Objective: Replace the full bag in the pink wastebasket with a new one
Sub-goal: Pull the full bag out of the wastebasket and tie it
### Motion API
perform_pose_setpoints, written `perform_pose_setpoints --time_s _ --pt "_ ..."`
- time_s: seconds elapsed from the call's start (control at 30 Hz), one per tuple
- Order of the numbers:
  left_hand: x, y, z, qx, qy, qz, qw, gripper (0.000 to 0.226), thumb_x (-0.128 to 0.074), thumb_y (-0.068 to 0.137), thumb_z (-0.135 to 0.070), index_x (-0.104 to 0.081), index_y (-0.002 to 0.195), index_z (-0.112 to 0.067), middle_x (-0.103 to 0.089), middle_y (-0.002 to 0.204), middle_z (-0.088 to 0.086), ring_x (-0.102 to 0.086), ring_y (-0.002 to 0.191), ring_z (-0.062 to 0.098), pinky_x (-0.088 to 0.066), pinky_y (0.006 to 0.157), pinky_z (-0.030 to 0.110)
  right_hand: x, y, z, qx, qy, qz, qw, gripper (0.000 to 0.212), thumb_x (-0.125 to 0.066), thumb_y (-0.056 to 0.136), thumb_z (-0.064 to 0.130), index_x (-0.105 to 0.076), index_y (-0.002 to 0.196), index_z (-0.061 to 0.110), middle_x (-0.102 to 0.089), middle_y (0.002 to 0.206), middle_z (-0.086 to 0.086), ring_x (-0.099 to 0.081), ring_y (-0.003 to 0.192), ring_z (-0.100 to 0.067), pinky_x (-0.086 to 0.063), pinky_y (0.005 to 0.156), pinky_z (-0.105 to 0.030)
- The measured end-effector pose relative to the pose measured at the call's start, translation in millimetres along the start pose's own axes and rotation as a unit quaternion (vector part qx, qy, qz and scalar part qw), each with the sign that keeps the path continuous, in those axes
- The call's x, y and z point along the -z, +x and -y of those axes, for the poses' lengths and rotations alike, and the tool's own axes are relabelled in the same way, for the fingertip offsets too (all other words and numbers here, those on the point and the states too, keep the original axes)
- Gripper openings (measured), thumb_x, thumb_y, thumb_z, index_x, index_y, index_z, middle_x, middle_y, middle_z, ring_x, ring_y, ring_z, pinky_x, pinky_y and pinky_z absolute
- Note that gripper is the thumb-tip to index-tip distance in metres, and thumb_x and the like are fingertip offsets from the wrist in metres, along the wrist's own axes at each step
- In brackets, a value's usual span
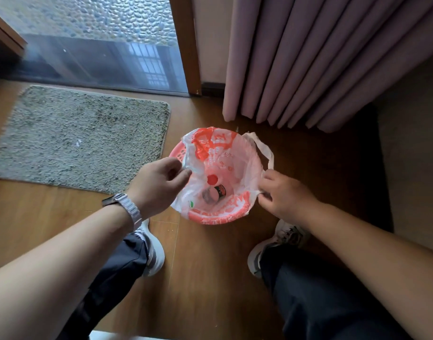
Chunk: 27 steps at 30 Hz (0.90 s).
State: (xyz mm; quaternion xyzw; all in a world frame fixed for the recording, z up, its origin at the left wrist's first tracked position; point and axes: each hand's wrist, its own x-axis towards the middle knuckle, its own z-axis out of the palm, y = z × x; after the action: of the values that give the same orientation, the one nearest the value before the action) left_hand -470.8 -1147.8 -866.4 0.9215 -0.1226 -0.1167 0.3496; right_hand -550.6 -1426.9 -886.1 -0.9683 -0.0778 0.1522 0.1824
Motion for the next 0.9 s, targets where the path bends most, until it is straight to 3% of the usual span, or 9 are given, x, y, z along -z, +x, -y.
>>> perform_pose_setpoints --time_s 0.13,0.27,0.37,0.47,0.6,0.67,0.77,0.83,0.9 --pt "6 -15 -18 -0.026 -0.019 0.027 0.999 0.024 -0.066 0.087 -0.033 -0.057 0.069 -0.021 -0.056 0.061 -0.007 -0.049 0.056 0.011 -0.040 0.055 0.030 7 -7 27 0.040 -0.024 -0.003 0.999 0.010 -0.061 0.089 0.024 -0.062 0.084 0.016 -0.049 0.115 0.002 -0.057 0.085 -0.019 -0.041 0.060 -0.025" --pt "2 -22 -19 -0.006 -0.041 0.040 0.998 0.020 -0.063 0.088 -0.035 -0.058 0.072 -0.025 -0.056 0.062 -0.013 -0.050 0.058 0.005 -0.039 0.056 0.026 8 -15 45 0.021 -0.042 0.030 0.998 0.011 -0.061 0.091 0.028 -0.066 0.087 0.019 -0.034 0.143 0.002 -0.054 0.105 -0.019 -0.045 0.072 -0.024" --pt "-2 -22 -18 0.024 -0.064 0.038 0.997 0.020 -0.063 0.089 -0.030 -0.057 0.071 -0.023 -0.058 0.063 -0.010 -0.051 0.058 0.006 -0.038 0.056 0.026 2 -16 48 -0.044 0.021 0.037 0.998 0.010 -0.061 0.091 0.026 -0.066 0.096 0.019 -0.030 0.145 0.004 -0.054 0.106 -0.018 -0.047 0.078 -0.025" --pt "-6 -19 -13 0.028 -0.071 0.039 0.996 0.022 -0.065 0.087 -0.028 -0.055 0.068 -0.022 -0.057 0.061 -0.008 -0.048 0.055 0.004 -0.037 0.054 0.024 -9 -11 39 -0.101 0.075 0.052 0.991 0.023 -0.059 0.090 0.026 -0.060 0.112 0.019 -0.031 0.143 0.004 -0.052 0.113 -0.021 -0.048 0.086 -0.030" --pt "-7 -9 -4 0.033 -0.066 0.032 0.997 0.022 -0.068 0.085 -0.027 -0.058 0.068 -0.017 -0.059 0.060 -0.005 -0.049 0.055 0.005 -0.039 0.054 0.023 -21 -1 26 -0.157 0.094 0.025 0.983 0.053 -0.063 0.087 0.036 -0.038 0.133 0.025 -0.022 0.146 0.004 -0.052 0.113 -0.021 -0.047 0.078 -0.026" --pt "-9 -7 1 0.038 -0.070 0.031 0.996 0.025 -0.069 0.081 -0.033 -0.057 0.066 -0.018 -0.059 0.059 -0.004 -0.049 0.054 0.006 -0.039 0.055 0.027 -28 7 18 -0.197 0.110 -0.016 0.974 0.062 -0.065 0.086 0.036 -0.033 0.138 0.021 -0.028 0.139 -0.002 -0.052 0.110 -0.022 -0.044 0.077 -0.025" --pt "-10 -4 9 0.048 -0.027 0.026 0.998 0.041 -0.070 0.076 -0.052 -0.053 0.063 -0.018 -0.054 0.055 -0.005 -0.048 0.052 0.008 -0.040 0.053 0.032 -33 21 4 -0.301 0.153 -0.077 0.938 0.069 -0.064 0.084 0.043 -0.034 0.139 0.013 -0.036 0.137 -0.011 -0.049 0.116 -0.030 -0.043 0.087 -0.032" --pt "-9 -4 11 0.052 0.023 0.031 0.998 0.052 -0.067 0.073 -0.065 -0.049 0.060 -0.019 -0.052 0.053 -0.006 -0.049 0.052 0.011 -0.038 0.051 0.032 -33 31 -7 -0.375 0.196 -0.049 0.905 0.081 -0.060 0.085 0.051 -0.025 0.145 0.009 -0.033 0.146 -0.016 -0.044 0.127 -0.033 -0.043 0.098 -0.040" --pt "-8 -6 12 0.057 0.063 0.044 0.995 0.057 -0.064 0.069 -0.072 -0.046 0.056 -0.019 -0.051 0.051 -0.006 -0.048 0.050 0.011 -0.035 0.048 0.030 -34 38 -15 -0.415 0.242 -0.007 0.877 0.083 -0.060 0.085 0.052 -0.027 0.146 0.006 -0.039 0.145 -0.017 -0.046 0.128 -0.034 -0.045 0.098 -0.041"
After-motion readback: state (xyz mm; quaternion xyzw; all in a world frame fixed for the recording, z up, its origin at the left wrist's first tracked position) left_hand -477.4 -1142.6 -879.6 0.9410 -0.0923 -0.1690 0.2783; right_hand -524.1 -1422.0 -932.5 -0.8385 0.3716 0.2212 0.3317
